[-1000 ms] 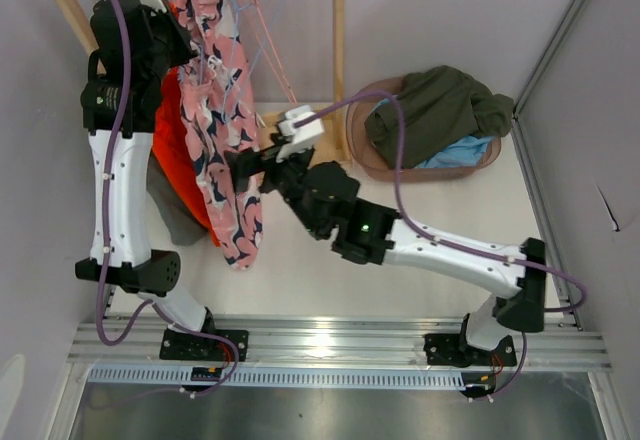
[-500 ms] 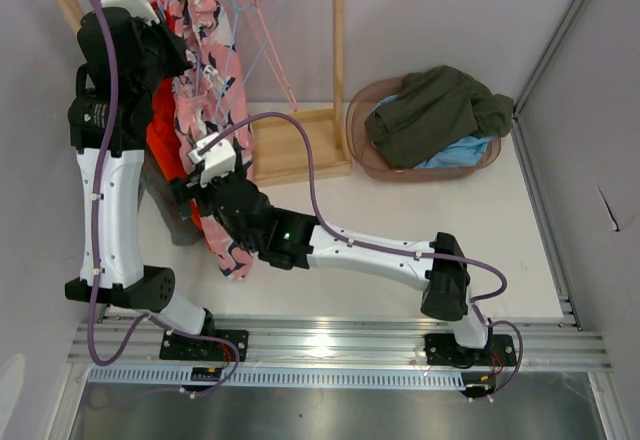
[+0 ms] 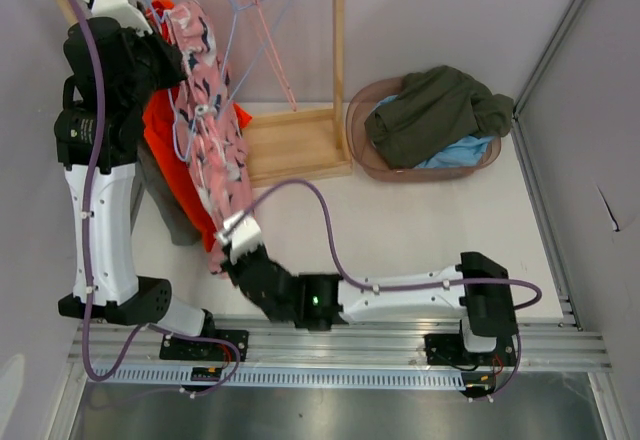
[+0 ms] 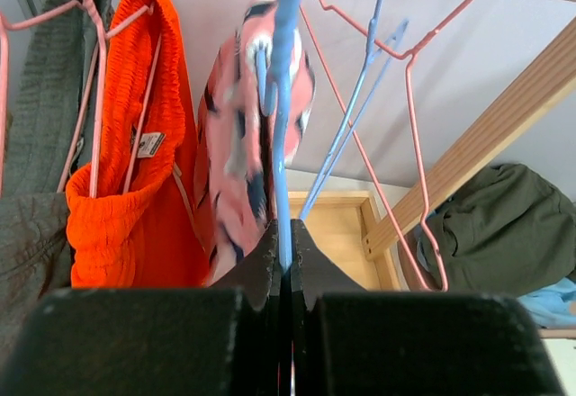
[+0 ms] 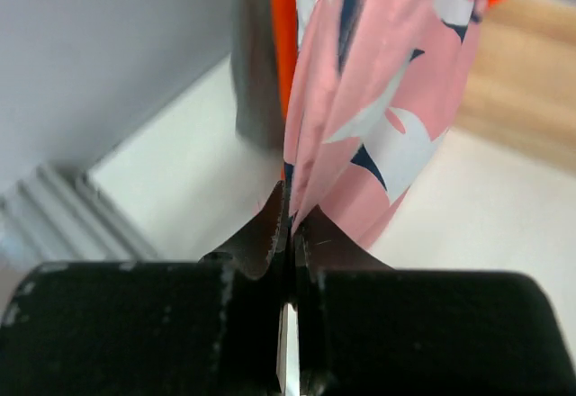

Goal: Remove the shorts from the hanger

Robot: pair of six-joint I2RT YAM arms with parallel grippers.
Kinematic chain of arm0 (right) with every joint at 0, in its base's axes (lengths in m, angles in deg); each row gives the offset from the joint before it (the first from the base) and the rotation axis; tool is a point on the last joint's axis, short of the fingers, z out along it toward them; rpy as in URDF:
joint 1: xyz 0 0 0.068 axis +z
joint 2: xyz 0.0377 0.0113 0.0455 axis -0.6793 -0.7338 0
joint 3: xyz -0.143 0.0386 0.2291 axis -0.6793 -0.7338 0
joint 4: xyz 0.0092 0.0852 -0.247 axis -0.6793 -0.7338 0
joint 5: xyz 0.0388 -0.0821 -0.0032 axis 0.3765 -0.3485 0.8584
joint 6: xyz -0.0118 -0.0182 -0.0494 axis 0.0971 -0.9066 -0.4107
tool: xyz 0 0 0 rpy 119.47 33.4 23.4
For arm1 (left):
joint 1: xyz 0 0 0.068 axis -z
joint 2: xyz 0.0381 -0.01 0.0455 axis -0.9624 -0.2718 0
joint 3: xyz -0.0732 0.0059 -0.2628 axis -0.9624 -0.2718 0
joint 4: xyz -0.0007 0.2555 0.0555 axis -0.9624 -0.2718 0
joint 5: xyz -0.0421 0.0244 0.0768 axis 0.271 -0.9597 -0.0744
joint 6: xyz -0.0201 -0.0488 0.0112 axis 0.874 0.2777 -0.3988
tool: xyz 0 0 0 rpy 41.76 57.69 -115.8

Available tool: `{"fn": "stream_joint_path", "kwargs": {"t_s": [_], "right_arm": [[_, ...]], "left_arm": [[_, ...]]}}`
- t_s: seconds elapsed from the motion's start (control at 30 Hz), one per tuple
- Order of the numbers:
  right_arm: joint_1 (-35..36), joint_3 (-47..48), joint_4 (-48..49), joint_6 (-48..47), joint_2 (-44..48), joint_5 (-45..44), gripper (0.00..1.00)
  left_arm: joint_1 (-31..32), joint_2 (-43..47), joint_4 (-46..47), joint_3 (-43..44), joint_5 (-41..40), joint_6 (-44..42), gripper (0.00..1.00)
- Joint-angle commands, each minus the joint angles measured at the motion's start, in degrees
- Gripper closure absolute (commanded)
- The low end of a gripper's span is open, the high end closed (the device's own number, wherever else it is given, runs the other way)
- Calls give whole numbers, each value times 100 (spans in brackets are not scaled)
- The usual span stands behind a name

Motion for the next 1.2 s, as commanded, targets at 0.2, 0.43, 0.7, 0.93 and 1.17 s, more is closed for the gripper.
{"fn": "stream_joint_path", "kwargs": {"t_s": [0.2,0.43,0.7,0.93,1.17], "right_arm": [[1082,-1513,-1303,1992,1053,-1367,100],[-945,-925,-249,-318,1975,-956,100],[-5276,2737,-1617,-533,1056,1266,100],[-6747,5895,-2507,-250,-905,2059,100],[-7162,3791,-1225,75,-757,2236,100]], "left_arm": [[-90,127,530,327,254,135,100],[-81,1058,785,-1140,184,83,100],[-81,1507,407,-1589,911,574,100],[-2,1833,416,-1984,1730,962,100],[7,1877,943,-2178,3644,1585,100]]}}
